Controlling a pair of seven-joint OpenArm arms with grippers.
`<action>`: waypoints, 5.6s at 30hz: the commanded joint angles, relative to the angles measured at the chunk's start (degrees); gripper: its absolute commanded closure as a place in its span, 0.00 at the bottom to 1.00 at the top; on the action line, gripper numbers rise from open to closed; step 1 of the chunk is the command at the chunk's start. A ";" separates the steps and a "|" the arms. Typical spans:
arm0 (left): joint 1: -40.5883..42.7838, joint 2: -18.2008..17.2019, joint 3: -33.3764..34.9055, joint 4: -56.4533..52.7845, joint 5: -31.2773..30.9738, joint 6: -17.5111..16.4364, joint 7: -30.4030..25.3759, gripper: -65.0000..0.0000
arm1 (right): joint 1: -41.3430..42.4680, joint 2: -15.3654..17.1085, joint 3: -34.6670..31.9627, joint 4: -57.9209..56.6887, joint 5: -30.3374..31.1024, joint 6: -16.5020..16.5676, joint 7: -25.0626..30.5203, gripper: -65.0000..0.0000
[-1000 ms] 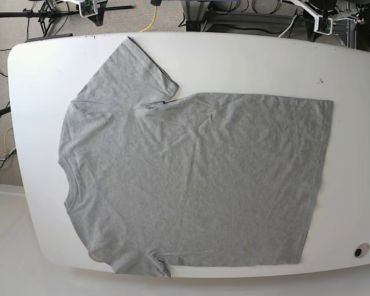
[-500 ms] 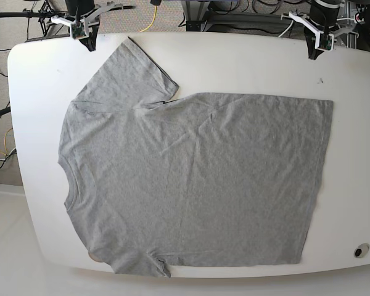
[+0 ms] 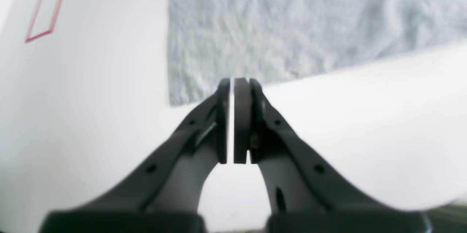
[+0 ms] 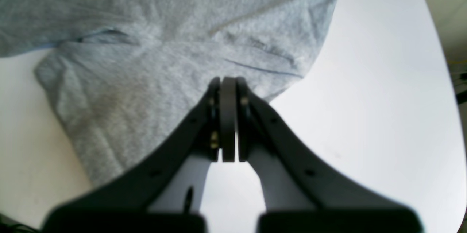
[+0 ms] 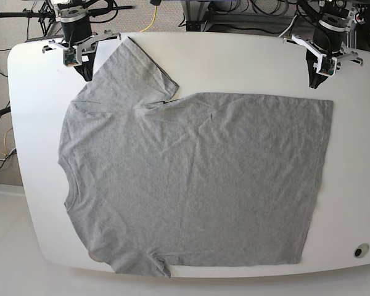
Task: Fold the T-shirt properly
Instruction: 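Move both grippers down toward the shirt's shoulder corners, then open both grippers and reposition them over the shirt's collar-side edge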
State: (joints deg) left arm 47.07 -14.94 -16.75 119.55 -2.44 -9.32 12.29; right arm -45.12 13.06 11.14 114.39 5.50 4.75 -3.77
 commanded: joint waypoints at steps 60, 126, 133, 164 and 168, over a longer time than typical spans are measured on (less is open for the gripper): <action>-8.09 -3.71 -4.12 -4.42 -9.94 -1.65 1.36 0.55 | 10.43 -7.89 2.30 -2.26 2.23 4.50 -5.62 0.65; -9.46 0.58 -11.97 -8.39 -16.81 -10.83 10.22 0.50 | 11.44 -7.90 22.26 -13.85 35.97 18.07 -26.19 0.50; -10.01 0.62 -12.64 -8.77 -17.05 -11.08 10.57 0.50 | 11.88 -7.95 22.78 -15.24 36.71 19.34 -26.53 0.50; -12.92 1.26 -16.65 -9.29 -23.01 -11.11 14.08 0.49 | 16.74 -8.58 19.81 -19.16 40.25 17.38 -29.86 0.49; -12.81 1.44 -16.17 -9.74 -23.45 -11.30 14.29 0.50 | 16.60 -8.87 19.83 -19.10 39.10 18.09 -30.22 0.49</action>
State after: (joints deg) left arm 34.15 -12.97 -32.69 109.12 -24.80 -20.45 27.53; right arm -28.16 3.81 30.74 94.76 45.04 22.55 -33.63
